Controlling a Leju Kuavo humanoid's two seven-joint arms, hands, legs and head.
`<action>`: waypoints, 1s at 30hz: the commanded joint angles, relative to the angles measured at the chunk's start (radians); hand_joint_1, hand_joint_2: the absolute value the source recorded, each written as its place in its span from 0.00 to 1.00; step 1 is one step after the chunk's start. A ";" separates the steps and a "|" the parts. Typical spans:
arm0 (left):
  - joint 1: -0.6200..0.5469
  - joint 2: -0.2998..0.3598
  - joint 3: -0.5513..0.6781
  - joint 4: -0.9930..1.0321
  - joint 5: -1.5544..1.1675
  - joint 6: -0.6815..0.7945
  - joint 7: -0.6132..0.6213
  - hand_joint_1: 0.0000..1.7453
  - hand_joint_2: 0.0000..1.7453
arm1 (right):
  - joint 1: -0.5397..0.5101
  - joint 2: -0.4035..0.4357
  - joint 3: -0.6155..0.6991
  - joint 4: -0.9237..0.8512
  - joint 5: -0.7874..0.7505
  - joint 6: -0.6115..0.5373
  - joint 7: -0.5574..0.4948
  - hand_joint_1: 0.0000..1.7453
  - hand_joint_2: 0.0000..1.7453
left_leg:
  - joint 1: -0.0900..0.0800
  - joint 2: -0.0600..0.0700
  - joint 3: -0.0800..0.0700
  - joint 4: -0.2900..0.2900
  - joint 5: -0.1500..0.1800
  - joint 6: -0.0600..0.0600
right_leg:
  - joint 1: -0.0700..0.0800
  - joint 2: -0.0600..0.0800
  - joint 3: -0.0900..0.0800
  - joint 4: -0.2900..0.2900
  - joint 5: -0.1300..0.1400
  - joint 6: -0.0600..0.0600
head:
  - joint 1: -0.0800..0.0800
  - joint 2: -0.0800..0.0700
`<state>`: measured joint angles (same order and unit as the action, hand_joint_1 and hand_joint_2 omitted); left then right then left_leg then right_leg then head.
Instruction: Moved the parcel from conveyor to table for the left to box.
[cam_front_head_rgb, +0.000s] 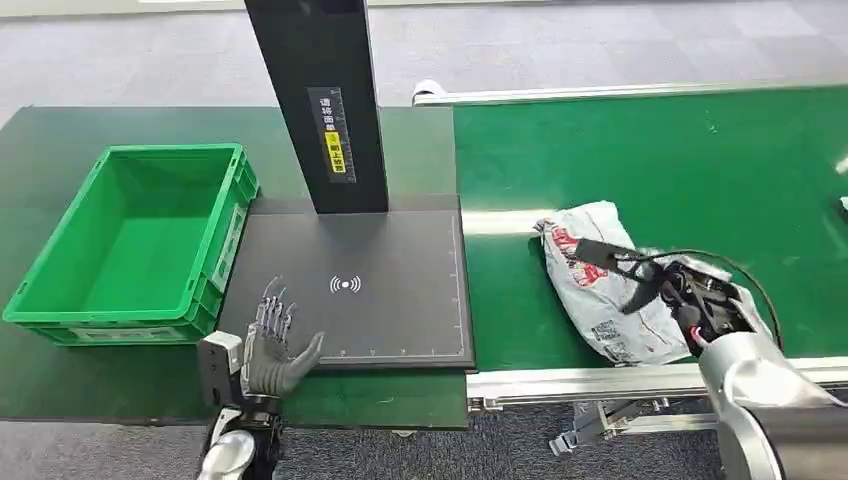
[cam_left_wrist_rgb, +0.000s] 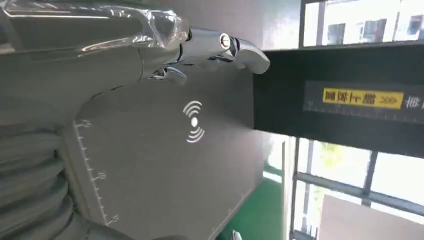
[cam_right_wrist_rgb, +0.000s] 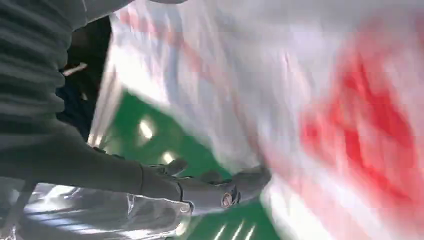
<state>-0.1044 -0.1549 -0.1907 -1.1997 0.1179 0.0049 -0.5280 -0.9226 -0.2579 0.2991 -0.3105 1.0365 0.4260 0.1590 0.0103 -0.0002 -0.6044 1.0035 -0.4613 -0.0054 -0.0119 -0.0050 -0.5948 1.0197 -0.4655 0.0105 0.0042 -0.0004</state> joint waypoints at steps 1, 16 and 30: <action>-0.080 0.008 -0.022 0.151 0.006 -0.008 -0.011 0.00 1.00 | -0.034 -0.016 0.117 0.109 0.009 0.187 -0.072 0.00 1.00 | -0.001 0.000 0.004 -0.002 0.000 0.000 | 0.000 0.000 0.003 -0.002 0.000 -0.001 | 0.000 0.000; -0.074 0.003 -0.025 0.150 0.007 -0.001 -0.002 0.00 1.00 | -0.013 -0.015 0.144 0.088 0.012 0.217 -0.098 1.00 1.00 | 0.000 0.000 0.004 -0.002 0.000 0.000 | 0.000 0.000 0.004 -0.002 0.000 -0.001 | 0.000 0.000; -0.074 0.003 -0.025 0.150 0.007 -0.001 -0.002 0.00 1.00 | -0.013 -0.015 0.144 0.088 0.012 0.217 -0.098 1.00 1.00 | 0.000 0.000 0.002 -0.001 0.000 0.000 | 0.000 0.000 0.002 -0.001 0.000 0.000 | 0.000 0.000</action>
<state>-0.1589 -0.1614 -0.1972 -1.1040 0.1240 0.0027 -0.5348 -0.9182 -0.2770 0.4185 -0.2728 1.0479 0.6374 0.0637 0.0104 0.0006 -0.6038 1.0035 -0.4614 -0.0054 -0.0118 -0.0043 -0.5946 1.0197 -0.4656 0.0105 0.0038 -0.0004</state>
